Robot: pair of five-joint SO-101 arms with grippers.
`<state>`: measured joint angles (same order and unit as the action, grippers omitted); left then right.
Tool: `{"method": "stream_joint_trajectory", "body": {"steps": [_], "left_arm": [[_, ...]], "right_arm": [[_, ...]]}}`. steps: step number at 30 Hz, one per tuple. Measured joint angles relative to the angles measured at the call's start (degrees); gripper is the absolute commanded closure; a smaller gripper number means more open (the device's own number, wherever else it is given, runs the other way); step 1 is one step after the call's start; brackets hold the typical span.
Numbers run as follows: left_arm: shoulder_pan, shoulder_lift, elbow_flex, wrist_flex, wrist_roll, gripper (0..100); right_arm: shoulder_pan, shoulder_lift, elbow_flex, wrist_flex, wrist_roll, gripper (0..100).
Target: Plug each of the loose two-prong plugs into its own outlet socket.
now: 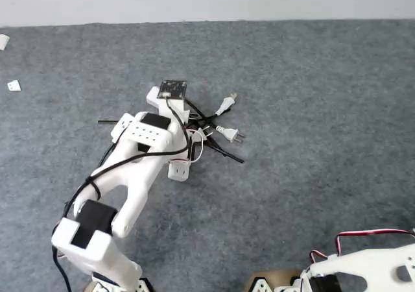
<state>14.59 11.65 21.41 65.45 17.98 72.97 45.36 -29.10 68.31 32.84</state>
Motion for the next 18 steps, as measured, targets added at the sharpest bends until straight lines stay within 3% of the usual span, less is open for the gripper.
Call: {"method": "stream_joint_trajectory", "body": {"steps": [8, 18], "left_arm": [[-1.49, 1.23, 0.79, 0.62, -7.03, 78], [-3.52, 1.32, 3.60, 0.35, -9.05, 79]], "right_arm": [[-0.26, 0.00, 0.00, 0.00, 0.18, 98.9], [-0.26, 0.00, 0.00, -0.09, 0.18, 98.9]]}}
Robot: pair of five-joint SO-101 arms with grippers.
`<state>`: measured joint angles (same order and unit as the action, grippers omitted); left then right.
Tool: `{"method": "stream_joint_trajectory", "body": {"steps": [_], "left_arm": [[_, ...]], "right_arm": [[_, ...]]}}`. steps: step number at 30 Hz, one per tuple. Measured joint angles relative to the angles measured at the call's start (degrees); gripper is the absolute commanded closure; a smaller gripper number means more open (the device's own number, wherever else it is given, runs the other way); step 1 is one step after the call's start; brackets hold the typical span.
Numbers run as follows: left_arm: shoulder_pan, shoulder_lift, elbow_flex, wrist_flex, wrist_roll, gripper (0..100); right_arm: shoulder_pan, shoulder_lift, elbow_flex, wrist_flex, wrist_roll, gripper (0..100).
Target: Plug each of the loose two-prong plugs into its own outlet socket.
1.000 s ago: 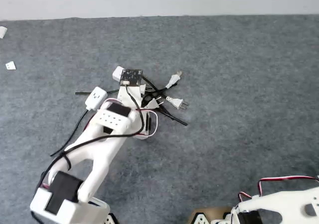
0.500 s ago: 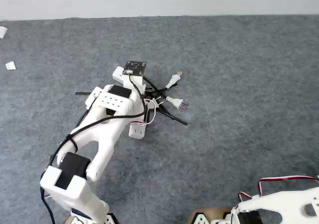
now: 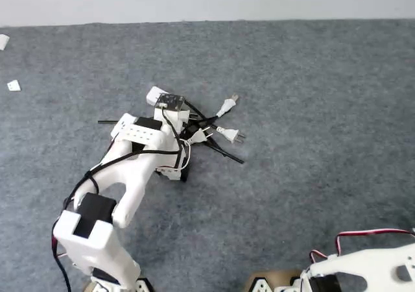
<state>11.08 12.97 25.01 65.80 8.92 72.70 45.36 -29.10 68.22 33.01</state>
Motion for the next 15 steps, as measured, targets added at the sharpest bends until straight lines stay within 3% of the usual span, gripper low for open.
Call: {"method": "stream_joint_trajectory", "body": {"steps": [3, 5, 15], "left_arm": [[0.00, 0.00, 0.00, 0.00, 0.00, 87], [0.09, -0.09, 0.00, 0.00, 0.00, 98], [0.18, -0.26, -0.26, 0.00, -0.44, 99]], "right_arm": [[0.00, 0.00, 0.00, 0.00, 0.00, 98.9], [0.00, 0.00, 0.00, 0.00, 0.00, 98.9], [-0.62, 0.00, 0.00, 0.00, 0.00, 98.9]]}}
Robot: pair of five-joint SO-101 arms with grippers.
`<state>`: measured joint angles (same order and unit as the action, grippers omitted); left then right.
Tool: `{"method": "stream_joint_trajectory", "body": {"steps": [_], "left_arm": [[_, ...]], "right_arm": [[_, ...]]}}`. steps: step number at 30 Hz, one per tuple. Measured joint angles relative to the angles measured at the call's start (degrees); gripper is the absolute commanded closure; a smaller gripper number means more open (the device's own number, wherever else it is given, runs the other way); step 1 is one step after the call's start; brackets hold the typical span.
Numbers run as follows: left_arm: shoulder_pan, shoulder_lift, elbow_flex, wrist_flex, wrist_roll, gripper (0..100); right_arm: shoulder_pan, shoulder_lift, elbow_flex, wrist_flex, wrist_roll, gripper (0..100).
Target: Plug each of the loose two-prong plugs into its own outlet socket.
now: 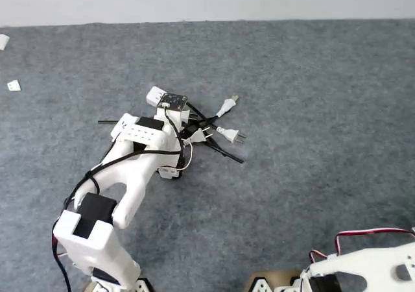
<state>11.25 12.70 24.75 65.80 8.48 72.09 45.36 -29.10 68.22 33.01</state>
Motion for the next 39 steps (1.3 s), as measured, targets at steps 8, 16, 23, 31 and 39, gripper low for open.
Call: {"method": "stream_joint_trajectory", "body": {"steps": [8, 16, 23, 31, 39], "left_arm": [[3.87, -16.09, 1.85, 5.71, 0.35, 99], [10.29, -40.18, 1.85, 15.12, 5.19, 99], [10.90, -51.52, 3.25, 16.18, 5.36, 99], [10.90, -57.67, 21.27, 0.70, 16.18, 98], [11.69, -63.47, 48.09, -28.22, 19.52, 94]], "right_arm": [[0.00, 0.00, 0.00, 0.00, 0.00, 98.9], [0.00, 0.00, 0.00, 0.00, 0.00, 98.9], [0.00, 0.00, 0.00, 0.00, 0.00, 98.9], [0.00, 0.00, 0.00, 0.00, 0.18, 98.9], [0.00, 0.00, 0.00, 0.00, 0.35, 98.9]]}}
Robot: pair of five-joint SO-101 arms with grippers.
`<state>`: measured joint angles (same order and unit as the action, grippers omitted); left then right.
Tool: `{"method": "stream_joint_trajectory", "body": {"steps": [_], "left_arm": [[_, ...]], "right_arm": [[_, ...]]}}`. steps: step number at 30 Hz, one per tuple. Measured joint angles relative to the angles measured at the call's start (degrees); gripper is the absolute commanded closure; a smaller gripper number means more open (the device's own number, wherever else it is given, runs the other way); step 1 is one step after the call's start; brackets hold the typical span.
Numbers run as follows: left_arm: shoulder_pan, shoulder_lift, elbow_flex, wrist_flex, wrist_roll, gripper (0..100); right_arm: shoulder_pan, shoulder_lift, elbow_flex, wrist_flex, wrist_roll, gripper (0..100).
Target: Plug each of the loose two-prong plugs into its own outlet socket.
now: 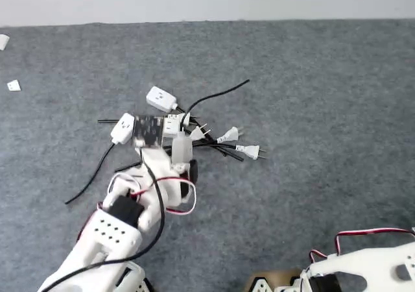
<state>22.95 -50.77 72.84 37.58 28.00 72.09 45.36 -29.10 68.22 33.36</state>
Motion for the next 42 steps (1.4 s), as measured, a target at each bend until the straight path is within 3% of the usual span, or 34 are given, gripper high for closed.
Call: {"method": "stream_joint_trajectory", "body": {"steps": [7, 14, 20, 23, 28, 42], "left_arm": [[1.41, -0.97, 5.19, 4.84, 1.05, 71], [0.70, -0.97, 5.36, 9.32, 1.23, 71], [-7.03, -0.97, 4.40, 9.41, -4.31, 71], [-8.26, -0.97, 1.23, 9.41, -7.47, 74], [-8.35, -0.97, -5.89, 9.41, -10.90, 98], [6.95, -0.97, -7.91, 9.41, -13.80, 99]], "right_arm": [[-0.44, 0.00, 0.00, 0.00, 0.00, 98.9], [-0.70, 0.00, 0.00, 0.00, 0.00, 98.9], [-0.70, 0.00, 0.00, 0.00, 0.00, 98.9], [-0.70, 0.00, 0.00, 0.00, 0.00, 98.9], [-0.97, 0.00, 0.00, 0.00, 0.00, 98.9], [-0.97, 0.00, 0.00, 0.00, 0.00, 98.9]]}}
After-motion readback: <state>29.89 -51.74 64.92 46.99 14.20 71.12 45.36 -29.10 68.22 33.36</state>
